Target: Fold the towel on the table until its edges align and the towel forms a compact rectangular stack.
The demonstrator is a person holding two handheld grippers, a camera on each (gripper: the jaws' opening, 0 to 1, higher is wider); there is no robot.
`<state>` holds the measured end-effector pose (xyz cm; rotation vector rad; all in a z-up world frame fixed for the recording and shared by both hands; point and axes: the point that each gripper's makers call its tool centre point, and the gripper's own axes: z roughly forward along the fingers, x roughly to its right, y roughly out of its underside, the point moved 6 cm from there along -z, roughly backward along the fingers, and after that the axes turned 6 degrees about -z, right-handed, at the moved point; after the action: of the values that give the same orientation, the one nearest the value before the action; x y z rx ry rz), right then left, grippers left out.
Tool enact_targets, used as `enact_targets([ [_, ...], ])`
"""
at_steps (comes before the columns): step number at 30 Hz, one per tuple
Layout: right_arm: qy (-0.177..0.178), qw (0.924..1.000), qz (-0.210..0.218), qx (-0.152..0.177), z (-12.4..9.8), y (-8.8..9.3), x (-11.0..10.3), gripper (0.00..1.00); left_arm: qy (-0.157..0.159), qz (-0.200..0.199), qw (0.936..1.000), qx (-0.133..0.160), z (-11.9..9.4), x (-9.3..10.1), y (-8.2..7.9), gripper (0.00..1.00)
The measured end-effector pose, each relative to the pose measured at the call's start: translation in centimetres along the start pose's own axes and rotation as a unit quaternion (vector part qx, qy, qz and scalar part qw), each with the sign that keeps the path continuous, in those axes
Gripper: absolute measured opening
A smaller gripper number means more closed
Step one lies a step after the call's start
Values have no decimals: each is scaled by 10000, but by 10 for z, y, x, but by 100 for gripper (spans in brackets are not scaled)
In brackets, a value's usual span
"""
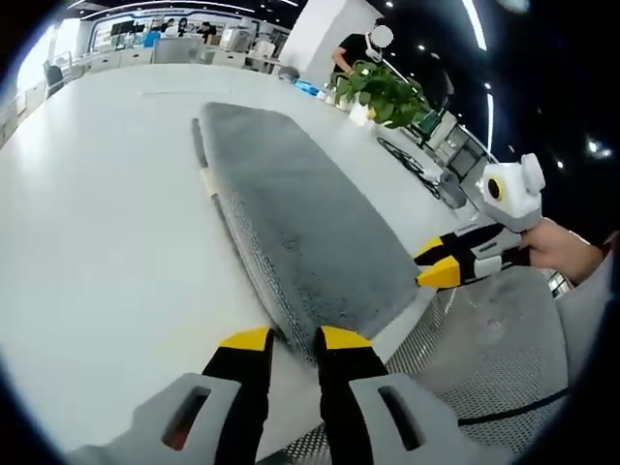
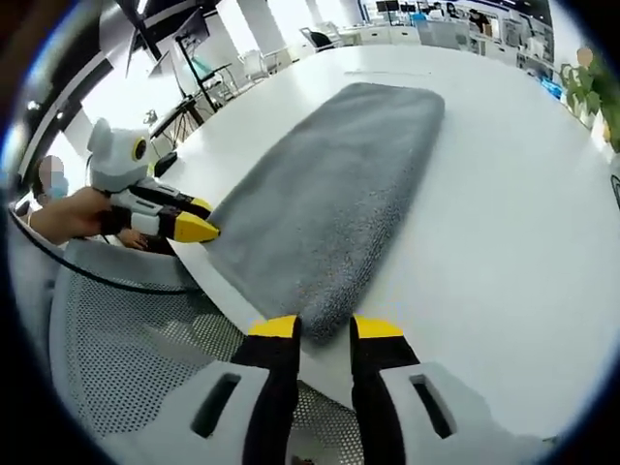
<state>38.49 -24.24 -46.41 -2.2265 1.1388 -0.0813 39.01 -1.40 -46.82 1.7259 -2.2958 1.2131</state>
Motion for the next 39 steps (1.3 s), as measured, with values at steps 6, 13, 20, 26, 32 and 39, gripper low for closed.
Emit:
enact_targets([
  [6,-53,9998,207,-21,3,4,-7,13,1,-95,10000,11,4,2,1,12],
  [13,-181,9992,319,132,3,0,-4,4,-34,39,10000,-30,4,0,1,12],
  [20,-189,9967,668,426,-9,-9,-10,2,-256,808,9964,-94,-3,6,-6,23],
  [26,-205,9945,794,653,-19,-21,-18,2,-342,1959,9797,-253,-3,27,-13,35],
  [32,-276,9909,895,965,-22,-40,-15,2,-32,2719,9613,-443,11,58,-12,39],
  [39,-324,9889,845,1182,-31,-59,-21,2,17,3325,9410,-628,28,77,-8,39],
])
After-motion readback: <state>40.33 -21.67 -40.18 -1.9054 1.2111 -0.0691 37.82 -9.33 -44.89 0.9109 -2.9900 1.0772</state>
